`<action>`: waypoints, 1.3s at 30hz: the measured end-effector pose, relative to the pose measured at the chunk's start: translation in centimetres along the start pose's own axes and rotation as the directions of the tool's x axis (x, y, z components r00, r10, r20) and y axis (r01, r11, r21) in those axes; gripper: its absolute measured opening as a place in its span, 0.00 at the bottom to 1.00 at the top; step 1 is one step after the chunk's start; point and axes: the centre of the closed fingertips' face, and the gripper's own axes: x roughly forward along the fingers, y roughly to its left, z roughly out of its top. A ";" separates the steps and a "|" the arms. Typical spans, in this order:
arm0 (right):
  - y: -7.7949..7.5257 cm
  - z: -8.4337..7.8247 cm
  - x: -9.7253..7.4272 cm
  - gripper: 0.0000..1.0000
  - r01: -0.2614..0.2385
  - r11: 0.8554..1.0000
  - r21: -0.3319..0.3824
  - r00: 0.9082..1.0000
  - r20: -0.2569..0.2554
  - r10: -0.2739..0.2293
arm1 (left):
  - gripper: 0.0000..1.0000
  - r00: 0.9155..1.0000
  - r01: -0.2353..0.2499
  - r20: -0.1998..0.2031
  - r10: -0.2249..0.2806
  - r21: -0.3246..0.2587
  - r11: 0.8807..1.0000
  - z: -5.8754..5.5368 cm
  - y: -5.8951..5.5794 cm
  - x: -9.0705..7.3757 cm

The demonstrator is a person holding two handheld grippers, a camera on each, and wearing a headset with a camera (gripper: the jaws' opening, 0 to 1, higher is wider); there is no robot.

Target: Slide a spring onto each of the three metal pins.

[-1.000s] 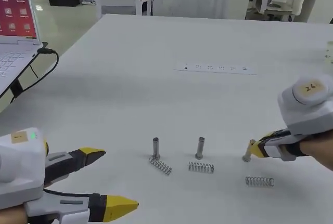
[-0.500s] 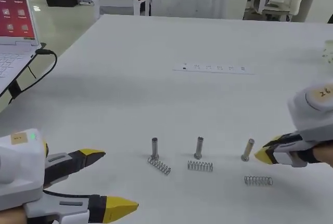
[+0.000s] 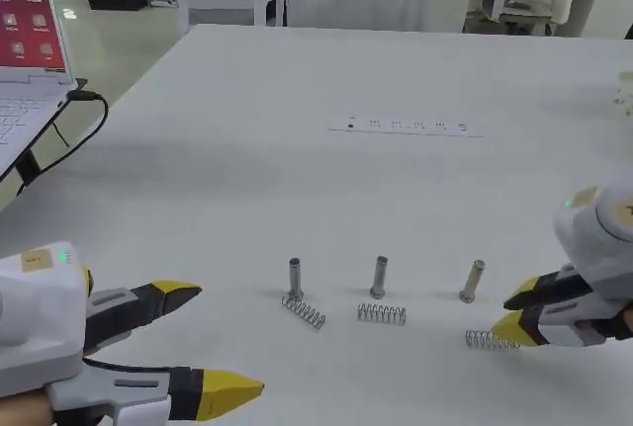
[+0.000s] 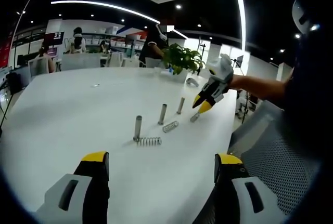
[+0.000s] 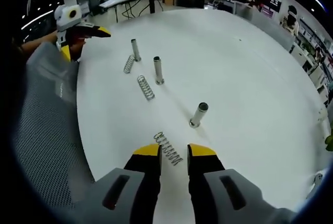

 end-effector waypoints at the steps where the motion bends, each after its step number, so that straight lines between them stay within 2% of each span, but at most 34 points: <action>1: 0.1 -0.3 0.1 0.18 -0.004 1.000 -0.020 1.000 -0.012 0.004 | 0.79 1.000 0.000 -0.001 0.000 0.000 1.000 0.0 0.0 0.0; 16: 0.1 -1.6 1.3 0.16 -0.060 0.995 -0.074 0.996 -0.069 0.055 | 0.78 1.000 -0.009 0.001 0.009 -0.012 1.000 0.0 0.2 0.0; 25: 0.2 -2.1 1.5 0.15 -0.067 0.991 -0.113 0.993 -0.100 0.056 | 0.77 1.000 -0.012 -0.002 0.012 -0.015 1.000 -0.1 0.3 -0.1; 39: 0.5 -2.6 1.5 0.09 -0.081 0.989 -0.126 0.990 -0.126 0.065 | 0.77 1.000 -0.009 -0.004 0.009 -0.010 1.000 -0.1 0.2 -0.2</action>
